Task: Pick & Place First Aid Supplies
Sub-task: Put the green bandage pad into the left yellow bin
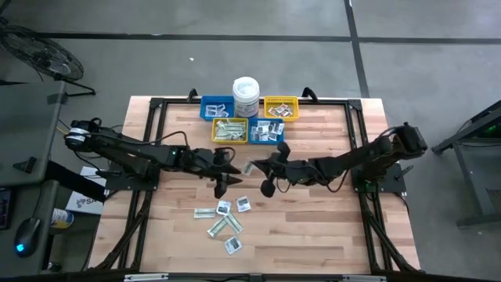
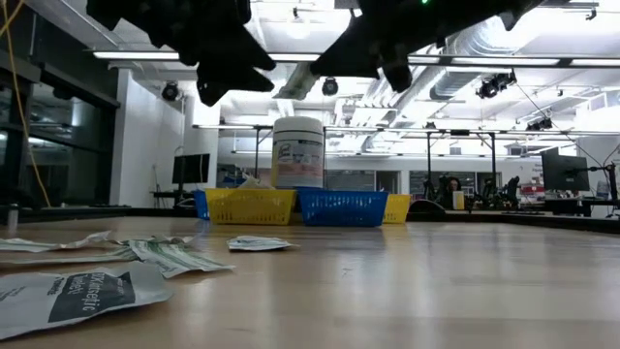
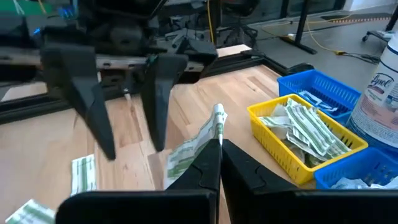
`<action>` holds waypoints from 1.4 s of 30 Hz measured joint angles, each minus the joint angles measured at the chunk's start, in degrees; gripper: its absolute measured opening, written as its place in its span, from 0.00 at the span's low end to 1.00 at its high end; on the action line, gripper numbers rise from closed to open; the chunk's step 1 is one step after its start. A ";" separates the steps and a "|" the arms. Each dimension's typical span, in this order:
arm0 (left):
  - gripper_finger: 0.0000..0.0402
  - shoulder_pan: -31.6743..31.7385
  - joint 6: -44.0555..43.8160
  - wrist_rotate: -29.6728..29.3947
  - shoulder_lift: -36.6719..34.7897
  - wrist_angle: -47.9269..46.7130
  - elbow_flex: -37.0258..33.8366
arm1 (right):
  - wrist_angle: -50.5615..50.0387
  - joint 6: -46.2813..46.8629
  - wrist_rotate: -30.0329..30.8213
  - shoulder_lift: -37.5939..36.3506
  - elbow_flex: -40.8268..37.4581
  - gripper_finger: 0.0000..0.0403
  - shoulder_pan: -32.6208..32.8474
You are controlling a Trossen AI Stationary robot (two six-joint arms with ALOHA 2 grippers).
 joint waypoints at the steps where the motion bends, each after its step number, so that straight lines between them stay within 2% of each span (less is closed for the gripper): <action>1: 0.40 -0.02 0.00 -0.35 0.00 0.55 0.00 | -0.55 -0.08 0.00 -0.34 0.00 0.00 0.31; 5: 0.40 -0.01 -0.06 -2.82 0.00 0.76 0.00 | -1.72 -0.32 -0.04 -1.57 0.00 0.00 1.74; 10: 0.40 0.01 -0.24 -3.18 0.00 1.05 0.00 | -1.87 -0.32 -1.19 -1.70 0.00 0.00 2.67; 21: 0.40 0.01 -0.48 -2.94 0.00 1.34 -0.02 | 4.31 -2.90 -2.78 -0.83 0.07 0.00 0.93; 30: 0.39 0.03 -0.52 -2.93 0.00 4.02 -0.04 | 5.63 -3.11 -4.13 -0.33 0.07 0.00 -0.13; 34: 0.29 0.03 -1.53 -3.80 0.00 4.03 -0.04 | 5.63 -3.05 -4.33 -0.35 0.07 0.00 -0.21; 40: 0.04 0.03 -2.01 -4.24 0.00 4.09 -0.04 | 5.63 -2.92 -4.33 -0.35 0.07 0.00 -0.21; 42: 0.02 0.03 -2.12 -4.27 0.00 4.09 -0.04 | 5.65 -2.90 -4.31 -0.35 0.07 0.00 -0.21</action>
